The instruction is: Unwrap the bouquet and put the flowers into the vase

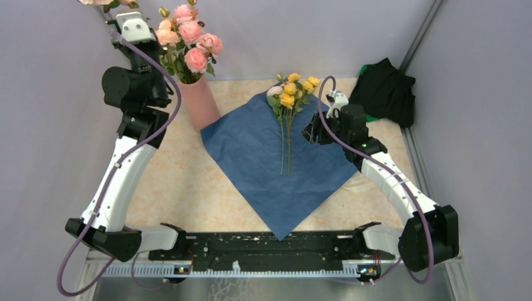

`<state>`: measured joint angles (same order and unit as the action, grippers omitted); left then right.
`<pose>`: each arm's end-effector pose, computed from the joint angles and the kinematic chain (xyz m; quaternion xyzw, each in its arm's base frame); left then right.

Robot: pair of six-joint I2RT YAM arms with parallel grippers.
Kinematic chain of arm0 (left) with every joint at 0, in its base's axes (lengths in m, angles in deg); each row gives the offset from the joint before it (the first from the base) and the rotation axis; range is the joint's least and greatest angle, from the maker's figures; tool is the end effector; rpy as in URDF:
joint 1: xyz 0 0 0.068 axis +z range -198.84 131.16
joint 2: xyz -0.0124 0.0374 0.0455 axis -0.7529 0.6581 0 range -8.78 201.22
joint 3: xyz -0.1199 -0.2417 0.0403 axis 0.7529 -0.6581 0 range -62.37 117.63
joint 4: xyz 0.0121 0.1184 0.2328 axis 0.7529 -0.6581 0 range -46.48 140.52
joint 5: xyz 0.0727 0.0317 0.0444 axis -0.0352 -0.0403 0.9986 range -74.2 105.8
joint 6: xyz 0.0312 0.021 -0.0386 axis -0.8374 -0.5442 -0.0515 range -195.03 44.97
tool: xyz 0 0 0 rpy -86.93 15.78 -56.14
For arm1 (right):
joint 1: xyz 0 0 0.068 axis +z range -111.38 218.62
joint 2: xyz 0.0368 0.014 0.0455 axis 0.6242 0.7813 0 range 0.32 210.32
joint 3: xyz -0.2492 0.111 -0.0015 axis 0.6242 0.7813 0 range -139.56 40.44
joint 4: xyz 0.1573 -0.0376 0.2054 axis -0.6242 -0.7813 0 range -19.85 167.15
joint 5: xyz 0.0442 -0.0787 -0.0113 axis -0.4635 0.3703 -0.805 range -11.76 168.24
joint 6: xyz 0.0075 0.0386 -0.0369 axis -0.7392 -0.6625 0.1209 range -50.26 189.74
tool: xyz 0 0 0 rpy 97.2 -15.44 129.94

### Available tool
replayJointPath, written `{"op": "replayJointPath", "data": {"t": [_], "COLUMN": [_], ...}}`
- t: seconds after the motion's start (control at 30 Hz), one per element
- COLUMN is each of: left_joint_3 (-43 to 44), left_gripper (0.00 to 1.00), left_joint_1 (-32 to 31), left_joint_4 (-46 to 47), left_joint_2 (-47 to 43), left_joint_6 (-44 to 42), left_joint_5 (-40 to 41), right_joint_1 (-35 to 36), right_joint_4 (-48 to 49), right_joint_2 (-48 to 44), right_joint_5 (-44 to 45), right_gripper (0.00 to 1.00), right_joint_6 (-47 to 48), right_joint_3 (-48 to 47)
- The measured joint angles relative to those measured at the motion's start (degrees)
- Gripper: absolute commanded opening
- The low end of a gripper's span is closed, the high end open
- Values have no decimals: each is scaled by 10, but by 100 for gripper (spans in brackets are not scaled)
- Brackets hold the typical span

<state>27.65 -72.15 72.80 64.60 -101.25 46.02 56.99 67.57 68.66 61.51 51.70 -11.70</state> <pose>0.2308 -0.0798 0.5599 -0.0392 0.4764 0.1345 0.8680 0.2548 0.0954 0.3011 -0.0797 0.8378 0.2814 0.4610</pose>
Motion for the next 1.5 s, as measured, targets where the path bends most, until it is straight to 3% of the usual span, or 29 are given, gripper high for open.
{"op": "replayJointPath", "data": {"t": [0.3, 1.03, 1.5], "left_joint_3": [69, 87, 12], "left_gripper": [0, 0, 0], "left_joint_1": [65, 127, 167], "left_joint_4": [-41, -81, -66], "left_joint_2": [38, 56, 52], "left_joint_6": [42, 165, 221], "left_joint_5": [-39, -119, -126], "right_joint_1": [0, 0, 0], "right_joint_4": [3, 15, 18], "right_joint_2": [0, 1, 1], "right_joint_5": [2, 12, 12], "right_gripper": [55, 54, 54], "right_joint_6": [0, -2, -2], "right_joint_3": [5, 37, 49]}}
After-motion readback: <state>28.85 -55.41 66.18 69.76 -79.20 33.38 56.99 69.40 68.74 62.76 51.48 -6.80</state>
